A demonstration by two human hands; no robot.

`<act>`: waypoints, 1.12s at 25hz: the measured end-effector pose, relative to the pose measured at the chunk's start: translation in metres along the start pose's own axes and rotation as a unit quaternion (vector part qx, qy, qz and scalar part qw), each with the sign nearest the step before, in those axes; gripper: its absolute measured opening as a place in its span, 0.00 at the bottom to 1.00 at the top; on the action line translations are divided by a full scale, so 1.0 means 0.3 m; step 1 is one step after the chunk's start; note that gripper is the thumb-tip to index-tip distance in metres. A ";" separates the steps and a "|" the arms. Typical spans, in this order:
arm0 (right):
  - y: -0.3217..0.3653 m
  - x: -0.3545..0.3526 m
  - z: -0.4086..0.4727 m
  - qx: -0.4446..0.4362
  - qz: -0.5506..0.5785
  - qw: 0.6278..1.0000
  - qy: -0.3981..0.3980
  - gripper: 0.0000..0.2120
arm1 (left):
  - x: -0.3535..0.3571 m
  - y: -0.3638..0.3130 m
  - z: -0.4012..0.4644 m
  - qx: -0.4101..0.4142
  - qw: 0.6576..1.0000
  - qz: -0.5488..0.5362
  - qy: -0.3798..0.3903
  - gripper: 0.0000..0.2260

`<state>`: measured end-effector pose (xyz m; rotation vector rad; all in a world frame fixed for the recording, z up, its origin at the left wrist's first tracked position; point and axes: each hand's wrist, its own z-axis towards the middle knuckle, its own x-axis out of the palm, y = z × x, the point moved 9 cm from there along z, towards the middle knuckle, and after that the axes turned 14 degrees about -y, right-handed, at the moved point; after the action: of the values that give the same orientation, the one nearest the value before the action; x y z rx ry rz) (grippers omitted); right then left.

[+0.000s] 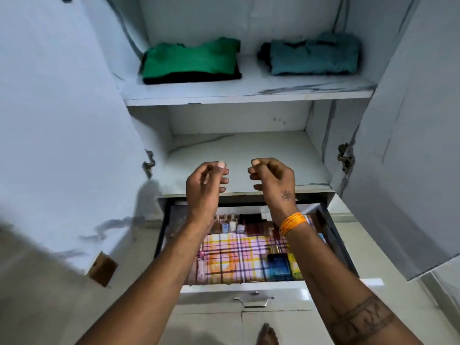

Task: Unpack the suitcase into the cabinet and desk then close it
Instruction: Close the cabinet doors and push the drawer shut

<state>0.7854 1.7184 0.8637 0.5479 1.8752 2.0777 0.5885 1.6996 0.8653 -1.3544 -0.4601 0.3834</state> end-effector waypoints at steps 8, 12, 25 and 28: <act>0.360 0.164 -0.453 -0.088 0.025 0.996 0.013 0.08 | -0.578 -0.478 -0.063 0.137 0.988 -0.028 -0.062 0.08; 0.535 0.242 -0.591 -0.132 0.033 0.990 0.022 0.07 | -0.814 -0.740 -0.121 0.314 0.931 0.002 -0.187 0.07; 0.561 0.216 -0.699 -0.139 -0.004 0.990 -0.015 0.07 | -0.888 -0.667 0.042 0.191 0.961 0.035 -0.195 0.17; 0.552 0.139 -0.689 -0.143 0.008 0.988 -0.048 0.06 | -0.795 -0.651 -0.038 0.195 0.968 0.010 -0.158 0.17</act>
<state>0.6595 1.5364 1.0149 0.5804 1.4888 2.2355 0.3914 1.5323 1.0334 -0.9169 -0.5986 0.6749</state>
